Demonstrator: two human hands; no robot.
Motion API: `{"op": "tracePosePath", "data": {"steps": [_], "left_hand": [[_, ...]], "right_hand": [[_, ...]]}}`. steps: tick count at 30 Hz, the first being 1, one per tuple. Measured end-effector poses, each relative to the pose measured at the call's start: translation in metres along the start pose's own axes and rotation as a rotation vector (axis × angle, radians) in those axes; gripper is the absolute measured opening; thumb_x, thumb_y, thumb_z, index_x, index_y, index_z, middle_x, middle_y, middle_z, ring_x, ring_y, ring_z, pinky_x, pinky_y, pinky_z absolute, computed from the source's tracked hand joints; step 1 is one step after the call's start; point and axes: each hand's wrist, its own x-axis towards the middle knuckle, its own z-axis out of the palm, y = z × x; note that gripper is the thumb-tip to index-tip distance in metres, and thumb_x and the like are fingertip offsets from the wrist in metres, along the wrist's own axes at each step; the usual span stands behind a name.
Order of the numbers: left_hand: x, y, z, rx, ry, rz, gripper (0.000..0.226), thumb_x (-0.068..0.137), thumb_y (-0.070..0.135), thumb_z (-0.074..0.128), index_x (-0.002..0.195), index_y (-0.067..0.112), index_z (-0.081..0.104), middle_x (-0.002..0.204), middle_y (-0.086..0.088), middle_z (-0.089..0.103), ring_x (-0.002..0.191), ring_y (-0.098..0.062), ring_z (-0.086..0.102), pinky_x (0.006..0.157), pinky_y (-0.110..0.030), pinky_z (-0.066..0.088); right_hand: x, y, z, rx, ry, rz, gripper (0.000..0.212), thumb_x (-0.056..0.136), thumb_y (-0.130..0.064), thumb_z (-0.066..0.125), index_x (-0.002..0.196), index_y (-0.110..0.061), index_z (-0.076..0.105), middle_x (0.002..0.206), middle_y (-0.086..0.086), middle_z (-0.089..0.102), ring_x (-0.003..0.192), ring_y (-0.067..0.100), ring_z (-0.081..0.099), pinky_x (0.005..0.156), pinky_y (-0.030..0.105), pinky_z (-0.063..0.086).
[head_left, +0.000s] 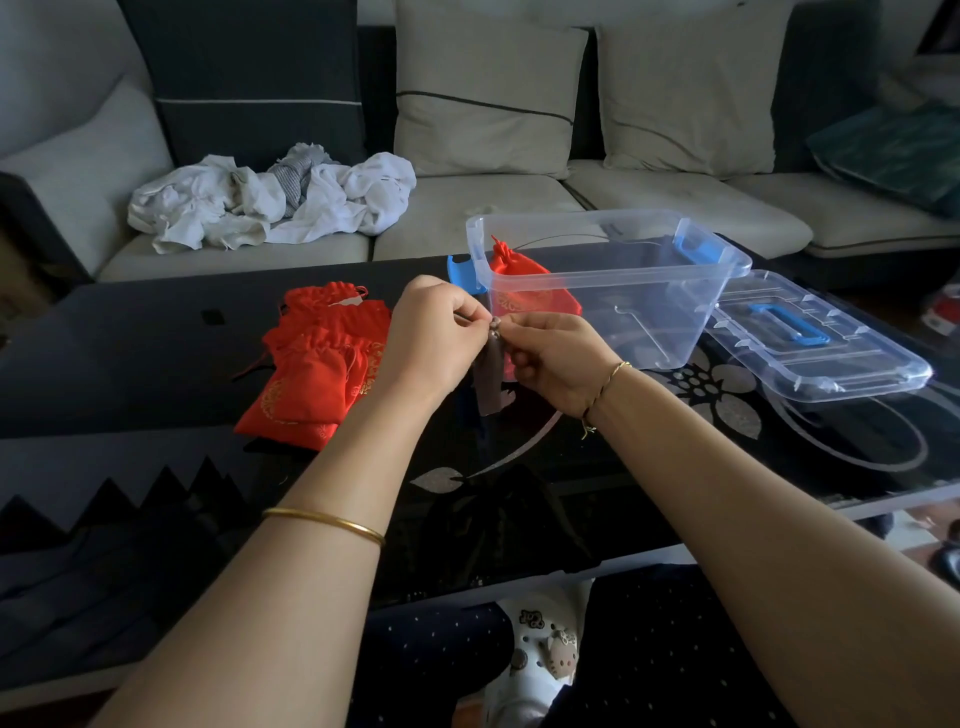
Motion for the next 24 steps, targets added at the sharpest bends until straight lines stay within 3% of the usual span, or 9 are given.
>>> {"op": "tracePosePath", "data": {"steps": [5,12,19,24], "left_hand": [[0.001,-0.004,-0.001,0.062,-0.023,0.078,0.005,0.08,0.005,0.069,0.084,0.004,0.071,0.103,-0.006,0.056,0.073,-0.006,0.05,0.062,0.002,0.035],[0.001,-0.007,0.0,0.191,-0.016,0.16,0.005,0.081,0.006,0.065,0.078,0.001,0.067,0.09,-0.006,0.055,0.075,-0.014,0.051,0.065,-0.017,0.033],[0.001,-0.014,0.0,0.206,-0.021,0.075,0.006,0.083,0.005,0.057,0.083,0.003,0.062,0.083,-0.004,0.052,0.074,-0.018,0.05,0.064,-0.026,0.038],[0.003,-0.015,0.001,0.187,0.035,0.088,0.006,0.082,0.003,0.056,0.077,0.002,0.059,0.081,-0.007,0.055,0.07,-0.018,0.049,0.054,-0.019,0.033]], "right_hand": [[0.002,0.001,-0.001,-0.052,-0.01,-0.042,0.018,0.092,-0.008,0.054,0.078,-0.01,0.065,0.07,0.005,0.053,0.055,0.008,0.042,0.053,0.018,0.043],[-0.001,-0.001,-0.001,-0.161,-0.003,-0.124,0.018,0.09,-0.006,0.056,0.075,-0.011,0.064,0.067,0.005,0.053,0.056,0.01,0.044,0.055,0.021,0.044],[0.0,-0.005,-0.006,-0.3,0.133,-0.286,0.015,0.084,0.007,0.057,0.096,-0.002,0.057,0.069,0.005,0.055,0.04,0.0,0.051,0.045,0.015,0.046],[0.003,-0.007,-0.007,-0.423,0.183,-0.355,0.016,0.084,0.0,0.061,0.083,-0.016,0.057,0.076,0.007,0.059,0.06,0.009,0.053,0.055,0.017,0.047]]}}
